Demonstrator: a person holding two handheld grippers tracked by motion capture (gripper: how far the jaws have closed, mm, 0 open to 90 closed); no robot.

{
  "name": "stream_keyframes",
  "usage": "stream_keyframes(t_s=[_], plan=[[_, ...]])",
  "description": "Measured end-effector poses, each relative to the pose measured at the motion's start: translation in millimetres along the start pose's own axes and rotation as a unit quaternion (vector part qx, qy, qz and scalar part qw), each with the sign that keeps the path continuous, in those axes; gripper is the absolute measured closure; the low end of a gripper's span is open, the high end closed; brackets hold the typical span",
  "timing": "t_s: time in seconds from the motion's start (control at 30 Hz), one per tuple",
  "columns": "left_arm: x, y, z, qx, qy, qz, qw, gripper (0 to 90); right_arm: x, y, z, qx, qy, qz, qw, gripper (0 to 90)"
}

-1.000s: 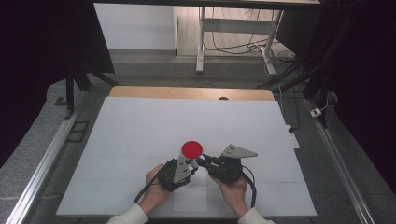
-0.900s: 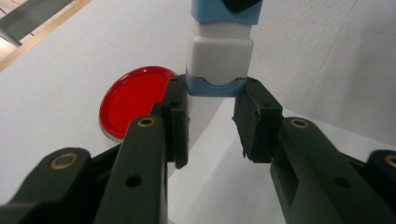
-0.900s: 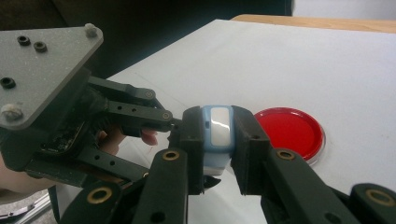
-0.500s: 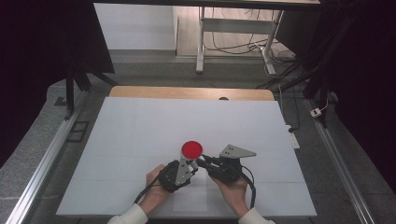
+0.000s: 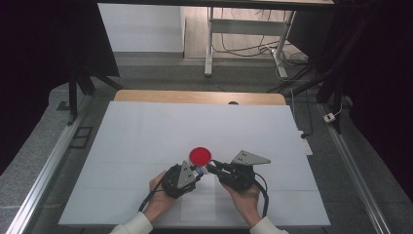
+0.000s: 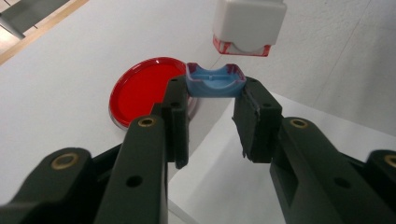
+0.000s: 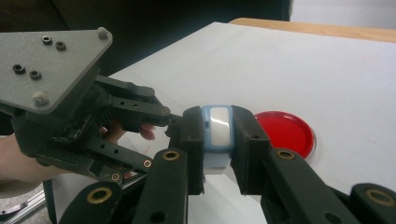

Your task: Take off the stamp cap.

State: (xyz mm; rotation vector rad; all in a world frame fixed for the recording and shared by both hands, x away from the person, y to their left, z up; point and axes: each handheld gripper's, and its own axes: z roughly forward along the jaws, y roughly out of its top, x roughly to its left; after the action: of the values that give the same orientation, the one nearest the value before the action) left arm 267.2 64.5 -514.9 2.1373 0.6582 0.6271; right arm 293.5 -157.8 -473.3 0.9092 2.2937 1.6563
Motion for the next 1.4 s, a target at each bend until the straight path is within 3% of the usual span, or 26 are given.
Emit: stream_keyframes(t_s=[0.43,0.83,1.2,1.4], plan=[[11.0,-9.1,-17.9,-0.012,-0.003,-0.011,0.9999,66.1,-4.8,0.7,-3.6,-0.005,-0.001,0.002,1.0,75.7],[22.3,-25.6,-44.1,-0.018,-0.008,-0.02,0.9996,65.9,-6.6,0.4,-3.5,0.0,0.002,-0.007,1.0,75.6],[30.6,-49.8,-72.8,-0.013,0.013,-0.037,0.9991,65.8,-8.8,1.5,-5.9,0.002,-0.001,-0.018,0.9998,75.6],[37.2,-64.4,-91.2,-0.018,0.026,-0.058,0.9978,65.7,-10.5,3.8,-8.8,0.002,-0.004,-0.027,0.9996,75.5]])
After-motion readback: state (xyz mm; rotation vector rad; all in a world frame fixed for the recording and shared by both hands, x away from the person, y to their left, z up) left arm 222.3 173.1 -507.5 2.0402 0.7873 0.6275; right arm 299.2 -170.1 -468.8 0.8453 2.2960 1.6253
